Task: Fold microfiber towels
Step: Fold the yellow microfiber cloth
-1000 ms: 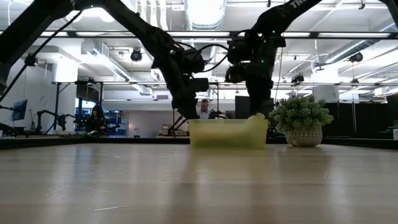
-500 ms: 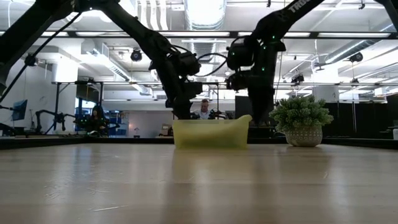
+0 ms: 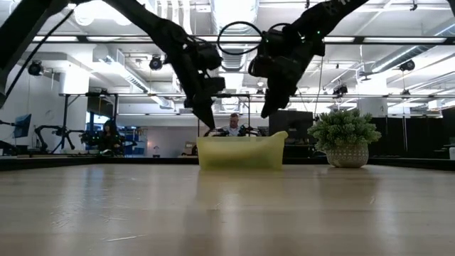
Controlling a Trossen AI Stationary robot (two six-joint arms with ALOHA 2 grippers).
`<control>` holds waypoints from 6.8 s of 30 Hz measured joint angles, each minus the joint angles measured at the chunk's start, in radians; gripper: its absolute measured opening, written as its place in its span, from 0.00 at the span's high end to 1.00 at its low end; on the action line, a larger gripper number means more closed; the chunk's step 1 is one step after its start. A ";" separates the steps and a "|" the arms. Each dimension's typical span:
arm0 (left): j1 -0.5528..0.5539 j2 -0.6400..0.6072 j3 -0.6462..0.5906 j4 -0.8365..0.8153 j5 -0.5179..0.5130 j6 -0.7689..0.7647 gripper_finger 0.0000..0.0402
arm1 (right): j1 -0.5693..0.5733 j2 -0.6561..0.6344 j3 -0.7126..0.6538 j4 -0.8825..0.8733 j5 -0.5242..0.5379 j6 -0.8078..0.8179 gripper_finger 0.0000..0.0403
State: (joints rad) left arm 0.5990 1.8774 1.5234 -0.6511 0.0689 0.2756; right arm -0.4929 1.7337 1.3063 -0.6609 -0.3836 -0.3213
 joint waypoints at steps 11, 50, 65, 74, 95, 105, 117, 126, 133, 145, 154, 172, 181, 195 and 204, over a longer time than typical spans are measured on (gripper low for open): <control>0.002 -0.095 -0.097 -0.105 -0.005 -0.024 0.97 | 0.078 0.005 -0.071 0.051 0.177 -0.302 0.47; -0.134 -0.210 -0.221 0.405 0.193 -0.230 0.95 | 0.093 -0.026 0.230 -0.225 0.558 -0.164 0.97; -0.265 -0.128 -0.221 0.630 0.070 -0.335 0.41 | 0.087 -0.017 0.311 -0.345 0.511 -0.021 0.97; -0.297 -0.111 -0.220 0.595 -0.169 -0.349 0.36 | 0.086 -0.017 0.329 -0.407 0.511 -0.018 0.97; -0.344 -0.056 -0.214 0.524 -0.202 -0.428 0.47 | 0.056 -0.017 0.359 -0.414 0.514 -0.028 0.97; -0.321 -0.121 -0.190 0.333 -0.238 -0.187 0.98 | 0.055 -0.017 0.359 -0.435 0.510 -0.095 0.97; -0.142 -0.295 -0.053 0.131 -0.231 0.066 1.00 | -0.012 -0.026 0.456 -0.410 0.366 -0.281 0.97; -0.083 -0.343 -0.021 0.061 -0.145 0.106 1.00 | -0.071 -0.024 0.576 -0.405 0.241 -0.237 0.97; -0.102 -0.343 -0.022 -0.022 -0.068 0.097 1.00 | -0.054 -0.023 0.589 -0.451 0.165 -0.122 0.97; -0.298 -0.386 -0.027 -0.362 0.229 0.019 1.00 | 0.257 -0.024 0.450 -0.448 0.097 0.182 0.97; -0.478 -0.398 -0.119 -0.373 0.340 -0.060 1.00 | 0.540 -0.024 0.341 -0.301 0.131 0.464 0.97; -0.543 -0.605 -0.543 0.131 0.117 -0.117 1.00 | 0.678 -0.079 0.055 -0.054 0.661 0.553 0.97; -0.766 -0.572 -0.680 0.278 -0.063 -0.176 1.00 | 0.844 -0.035 -0.043 0.087 0.906 0.602 0.97; -1.084 -0.155 -0.749 0.876 -0.033 -0.653 1.00 | 1.092 0.129 -0.196 0.369 0.747 0.859 0.97; -1.111 -0.083 -0.700 0.926 -0.015 -0.740 1.00 | 1.068 0.120 -0.192 0.384 0.629 0.808 0.97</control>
State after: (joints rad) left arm -0.5117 1.7948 0.8230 0.2745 0.0540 -0.4647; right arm 0.5748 1.8536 1.1140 -0.2774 0.2450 0.4868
